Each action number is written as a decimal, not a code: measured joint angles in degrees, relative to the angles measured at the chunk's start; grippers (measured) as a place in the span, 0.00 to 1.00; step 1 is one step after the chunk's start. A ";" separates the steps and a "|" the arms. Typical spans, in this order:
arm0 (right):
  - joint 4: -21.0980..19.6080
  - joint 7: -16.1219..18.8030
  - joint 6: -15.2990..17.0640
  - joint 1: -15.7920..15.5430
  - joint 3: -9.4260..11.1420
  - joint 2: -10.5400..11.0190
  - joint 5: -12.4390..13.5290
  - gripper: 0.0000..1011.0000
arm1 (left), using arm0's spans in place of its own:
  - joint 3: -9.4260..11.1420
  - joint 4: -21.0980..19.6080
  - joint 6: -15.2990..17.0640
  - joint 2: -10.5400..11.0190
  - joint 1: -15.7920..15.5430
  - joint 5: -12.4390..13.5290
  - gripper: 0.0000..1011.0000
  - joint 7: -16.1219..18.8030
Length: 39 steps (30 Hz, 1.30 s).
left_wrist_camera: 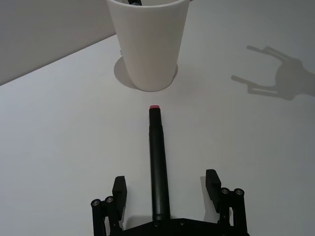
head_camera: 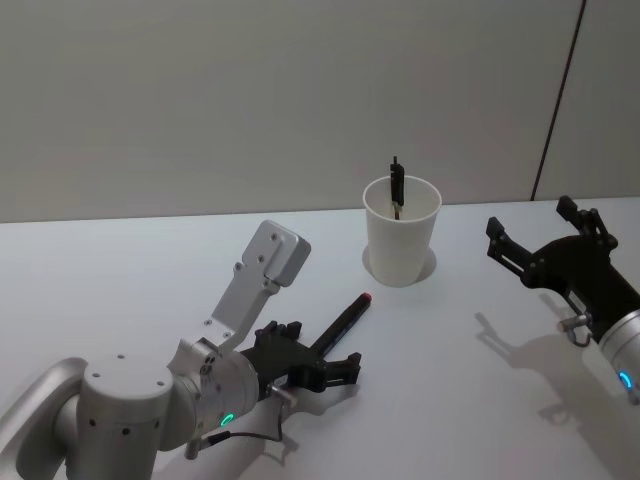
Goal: Place the pen into the pen holder.
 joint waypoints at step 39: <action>0.00 0.00 0.00 0.00 0.00 0.00 0.00 0.99 | 0.13 0.25 -0.53 0.01 -0.11 1.22 0.99 -1.25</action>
